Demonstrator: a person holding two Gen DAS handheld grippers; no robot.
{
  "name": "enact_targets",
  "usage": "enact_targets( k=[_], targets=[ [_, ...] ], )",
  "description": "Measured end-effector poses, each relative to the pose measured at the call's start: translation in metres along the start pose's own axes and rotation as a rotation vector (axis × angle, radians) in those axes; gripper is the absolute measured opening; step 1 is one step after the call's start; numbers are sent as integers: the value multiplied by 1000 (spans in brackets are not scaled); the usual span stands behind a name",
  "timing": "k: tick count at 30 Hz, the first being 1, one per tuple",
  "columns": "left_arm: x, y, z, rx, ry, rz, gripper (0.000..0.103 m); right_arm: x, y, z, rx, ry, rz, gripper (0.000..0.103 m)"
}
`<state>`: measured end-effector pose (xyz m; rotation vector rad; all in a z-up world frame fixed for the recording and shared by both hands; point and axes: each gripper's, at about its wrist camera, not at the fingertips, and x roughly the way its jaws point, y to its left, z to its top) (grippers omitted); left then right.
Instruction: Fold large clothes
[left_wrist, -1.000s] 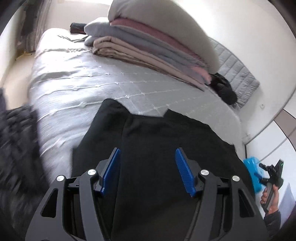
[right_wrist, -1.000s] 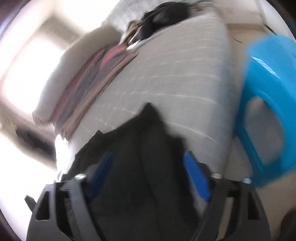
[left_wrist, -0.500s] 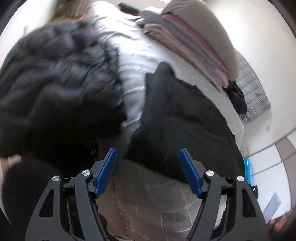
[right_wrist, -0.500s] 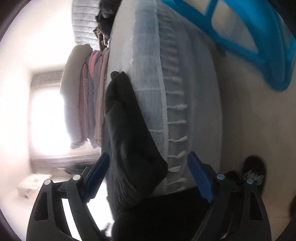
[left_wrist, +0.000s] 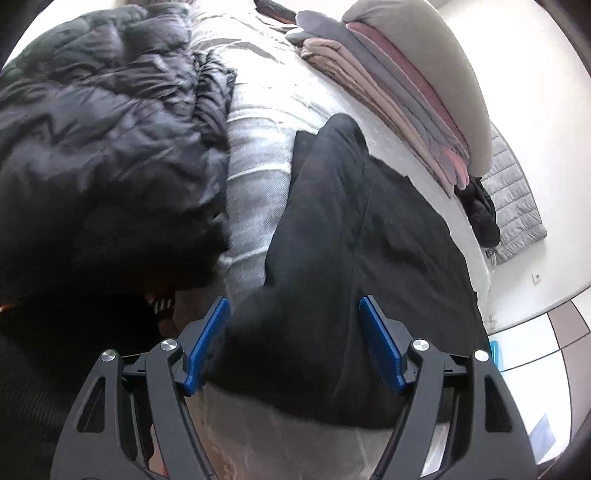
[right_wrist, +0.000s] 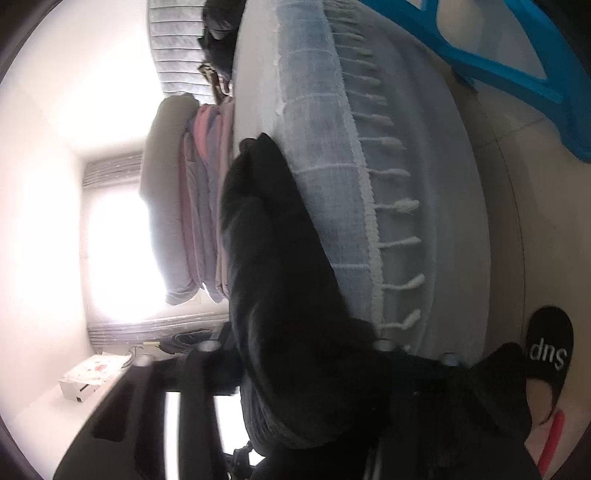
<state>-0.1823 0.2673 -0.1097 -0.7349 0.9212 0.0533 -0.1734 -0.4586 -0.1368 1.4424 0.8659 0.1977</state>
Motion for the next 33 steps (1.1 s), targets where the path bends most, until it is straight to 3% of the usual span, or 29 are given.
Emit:
enact_targets(
  k=[3,6,10,13,16,25,33],
  targets=[
    [-3,-17,7,41,-27,-11,39,-4,3,-1,3,-23,56,29],
    [-31,-45,13,116,-95,-79,31,-13,24,-2,-42,-49,119,27],
    [-35,-52,8,128,-65,-119,31,-27,56,-1,-101,-116,190,27],
    [-15,-28,-5,78,-16,-94,31,-25,47,4,-94,-120,132,27],
    [-6,-2,-12,-8,20,-151,34,-23,28,8,-44,-115,89,27],
    [-14,-12,-9,33,-22,-172,32,-17,63,4,-133,-142,60,27],
    [-41,-28,17,46,-92,-251,22,-24,35,-6,-89,-125,-1,29]
  ],
)
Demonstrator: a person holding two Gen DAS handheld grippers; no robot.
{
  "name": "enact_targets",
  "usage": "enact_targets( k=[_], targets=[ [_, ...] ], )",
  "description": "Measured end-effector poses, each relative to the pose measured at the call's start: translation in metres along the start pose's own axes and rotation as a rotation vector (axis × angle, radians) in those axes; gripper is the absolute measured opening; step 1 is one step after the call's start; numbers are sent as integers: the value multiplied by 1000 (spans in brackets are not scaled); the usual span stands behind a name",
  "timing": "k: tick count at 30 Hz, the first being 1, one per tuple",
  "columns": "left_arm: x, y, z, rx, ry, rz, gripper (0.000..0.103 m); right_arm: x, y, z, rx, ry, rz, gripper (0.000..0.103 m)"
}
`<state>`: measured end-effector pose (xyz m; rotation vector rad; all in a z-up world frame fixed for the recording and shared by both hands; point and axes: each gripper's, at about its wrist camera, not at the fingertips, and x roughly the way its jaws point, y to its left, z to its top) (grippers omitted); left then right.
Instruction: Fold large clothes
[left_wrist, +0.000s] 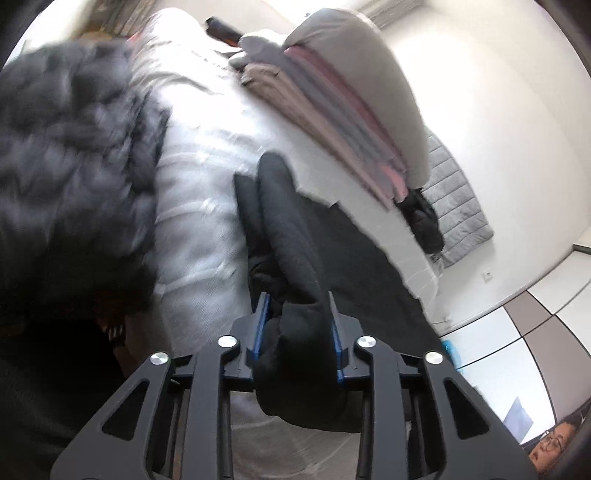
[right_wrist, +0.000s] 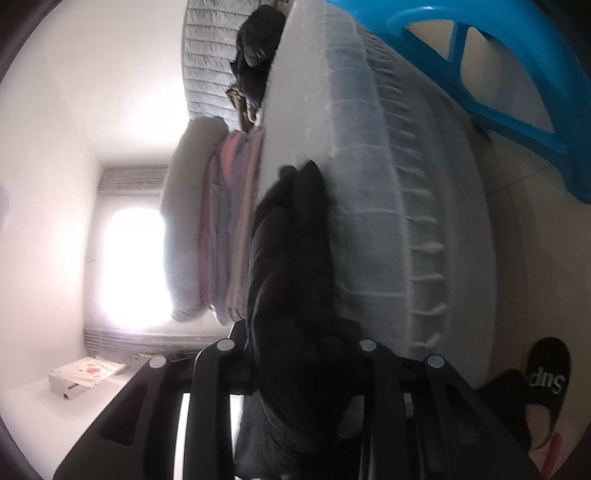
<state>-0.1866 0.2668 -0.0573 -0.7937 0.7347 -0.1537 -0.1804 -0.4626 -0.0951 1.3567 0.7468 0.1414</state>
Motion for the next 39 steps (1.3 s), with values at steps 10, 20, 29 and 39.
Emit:
enact_targets(
  k=[10,20,29,39],
  targets=[
    [-61,-11,74,42,-136,23,0,-48,10,2,-129,-32,-249,53],
    [-47,52,-7,-221,70,66,89,-47,127,-24,-509,-199,-211,57],
    [23,77,-31,-325,149,58,90,138,201,-143,-1005,154,-289,62],
    [49,54,-18,-235,89,-16,39,204,190,-189,-1164,234,-481,64]
  ],
)
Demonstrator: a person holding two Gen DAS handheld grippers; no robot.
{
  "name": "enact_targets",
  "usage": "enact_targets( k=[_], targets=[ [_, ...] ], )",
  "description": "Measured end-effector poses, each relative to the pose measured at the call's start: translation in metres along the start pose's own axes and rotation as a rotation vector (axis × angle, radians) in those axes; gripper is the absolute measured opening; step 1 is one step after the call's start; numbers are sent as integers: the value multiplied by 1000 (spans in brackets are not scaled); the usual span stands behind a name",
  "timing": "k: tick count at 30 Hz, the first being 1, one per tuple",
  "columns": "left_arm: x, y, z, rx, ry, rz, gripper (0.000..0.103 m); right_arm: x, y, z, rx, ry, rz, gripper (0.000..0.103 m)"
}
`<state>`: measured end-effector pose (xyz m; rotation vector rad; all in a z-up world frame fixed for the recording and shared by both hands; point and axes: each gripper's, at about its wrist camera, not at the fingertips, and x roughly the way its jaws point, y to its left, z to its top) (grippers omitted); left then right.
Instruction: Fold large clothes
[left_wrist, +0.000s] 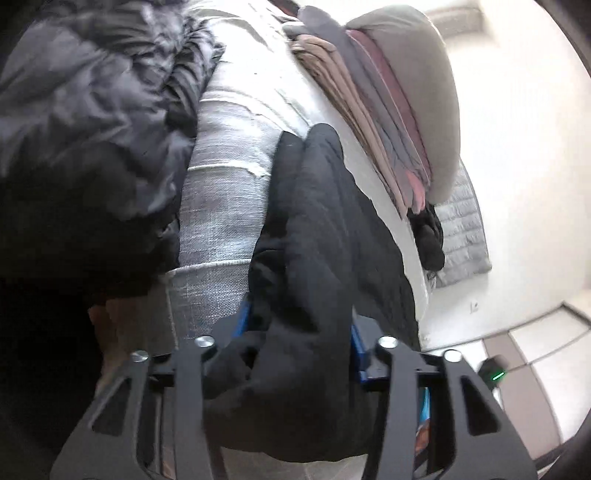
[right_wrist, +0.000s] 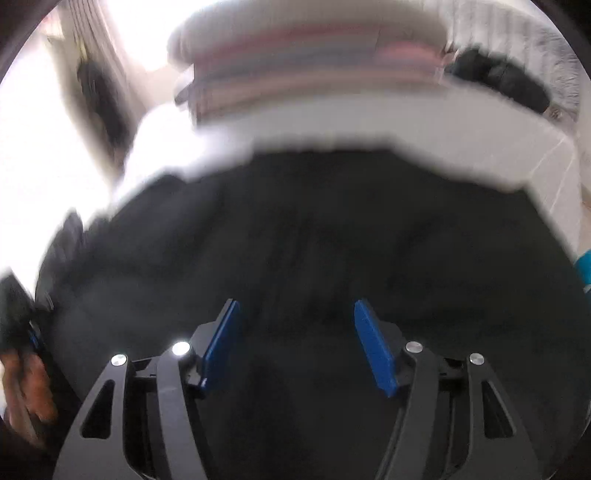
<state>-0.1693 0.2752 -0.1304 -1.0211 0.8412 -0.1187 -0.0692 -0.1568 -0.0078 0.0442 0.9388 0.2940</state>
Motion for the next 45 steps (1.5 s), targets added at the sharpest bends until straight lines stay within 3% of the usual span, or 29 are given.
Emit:
enact_targets(
  k=[2,5,6,7,8,9,11,13,15,17,19,21,23,26,28,29,30,31,34,37,40,45],
  targets=[
    [1,-1,-2,4,-8,1,37,1,4,25,-27,-44,-24,66],
    [2,-6,-3,6,-20,3,36,49,4,61,-50,-3,-85,68],
    [3,-6,-3,4,-21,3,35,80,-1,68,-55,61,-111,68],
    [3,-7,-4,5,-23,0,35,124,-7,66,-58,198,-138,70],
    [1,-7,-3,10,-24,-6,34,144,-13,64,-48,261,-120,71],
    [0,-7,-1,13,-29,-6,33,147,-17,68,-26,246,-100,72],
    [1,-8,0,17,-29,-3,33,129,-18,76,5,244,-79,72],
    [2,-6,1,4,-21,0,34,93,-15,69,20,165,-42,72],
    [4,-2,1,-29,-18,10,44,45,-9,43,-10,83,-45,72],
    [7,0,0,-66,-19,20,47,18,-4,5,-48,73,-62,72],
    [6,-3,0,-61,-33,12,44,19,2,-31,-93,114,-131,73],
    [4,-15,2,-19,-57,-3,34,23,0,-54,-75,51,-123,73],
    [-4,-33,4,42,-84,-23,32,17,-5,-45,-30,78,-110,72],
    [-12,-57,9,98,-108,-34,30,-24,13,-40,-88,-51,-106,72],
    [-16,-81,10,149,-132,-36,30,-17,20,-47,-116,-17,-108,73],
    [-17,-93,10,174,-139,-40,30,5,19,-58,-126,81,-99,73],
    [-17,-104,10,198,-140,-50,30,15,15,-69,-123,87,-91,74],
    [-17,-124,8,238,-148,-54,30,12,11,-75,-103,40,-73,75],
    [-16,-187,0,373,-159,-80,29,-2,-2,-66,-1,42,31,75],
    [-5,-254,-19,508,-141,-118,29,-25,-39,-63,278,-32,294,75],
    [22,-317,-52,622,-93,-166,29,-47,-101,-74,613,-107,555,76],
    [83,-387,-121,733,24,-243,29,-102,-189,-84,836,-273,671,85]
  ],
)
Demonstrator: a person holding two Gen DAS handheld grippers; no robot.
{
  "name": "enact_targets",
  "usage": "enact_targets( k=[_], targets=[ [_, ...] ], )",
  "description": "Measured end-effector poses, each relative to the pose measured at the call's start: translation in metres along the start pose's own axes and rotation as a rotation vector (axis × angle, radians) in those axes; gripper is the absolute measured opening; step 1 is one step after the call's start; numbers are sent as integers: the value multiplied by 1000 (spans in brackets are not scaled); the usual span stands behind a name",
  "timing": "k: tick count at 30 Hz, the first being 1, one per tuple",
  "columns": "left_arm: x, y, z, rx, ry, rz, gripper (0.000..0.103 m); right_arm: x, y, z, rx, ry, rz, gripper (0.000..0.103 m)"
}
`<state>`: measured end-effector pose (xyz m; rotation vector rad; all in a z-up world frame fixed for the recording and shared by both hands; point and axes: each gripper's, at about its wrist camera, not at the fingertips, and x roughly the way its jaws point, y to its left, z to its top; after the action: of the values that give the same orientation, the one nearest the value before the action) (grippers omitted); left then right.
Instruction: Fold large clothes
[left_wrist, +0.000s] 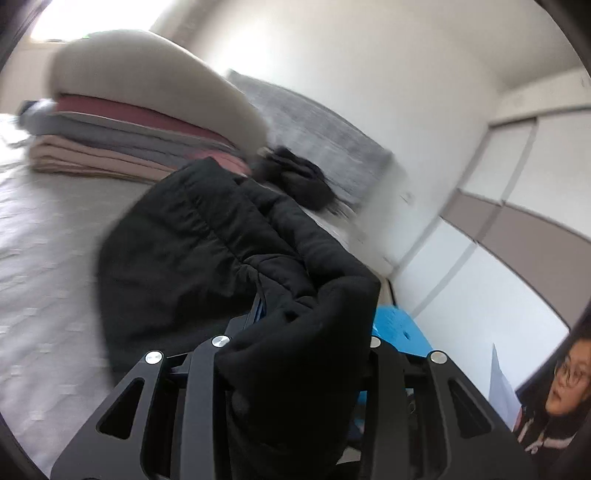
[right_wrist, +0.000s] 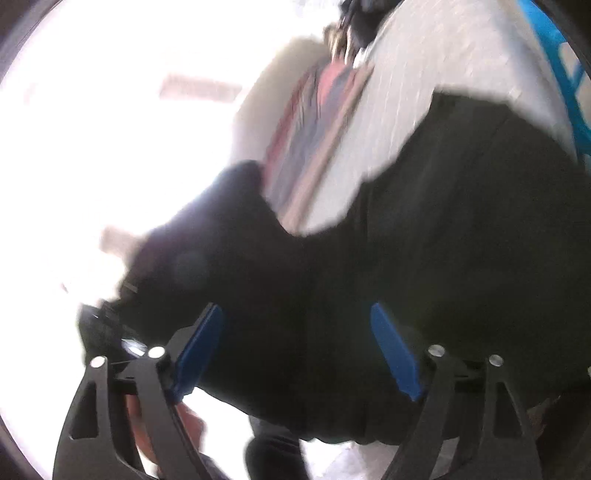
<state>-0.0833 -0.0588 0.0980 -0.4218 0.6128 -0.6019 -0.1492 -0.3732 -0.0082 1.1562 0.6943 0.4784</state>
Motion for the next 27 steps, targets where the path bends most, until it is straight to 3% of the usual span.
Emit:
enact_targets(
  k=[4,8,9,13,15,19,22,25,26,27],
  targets=[
    [91,-46,-43,27,158,-79,29,-44,-30,33,87,-80,17,94],
    [179,-59,-114,66,498,-75,33,-54,-103,43,293,-53,52,94],
    [183,-60,-125,87,523,-64,34,-51,-118,39,336,-41,60,94],
    [170,-66,-120,173,555,-50,41,-42,-154,22,432,3,106,94],
    [164,-74,-121,242,612,-30,49,-46,-158,25,435,9,119,94],
    [141,-82,-129,338,680,-20,56,-53,-149,38,405,15,147,94],
    [110,-82,-130,367,677,-46,56,-65,-128,52,320,-8,97,94],
    [74,-72,-118,309,642,-104,56,-85,-97,67,173,-120,-29,94],
    [64,-69,-113,286,615,-104,56,-95,-82,68,109,-166,-36,94],
    [50,-57,-104,257,579,-93,56,-100,-67,68,53,-167,13,94]
  ],
)
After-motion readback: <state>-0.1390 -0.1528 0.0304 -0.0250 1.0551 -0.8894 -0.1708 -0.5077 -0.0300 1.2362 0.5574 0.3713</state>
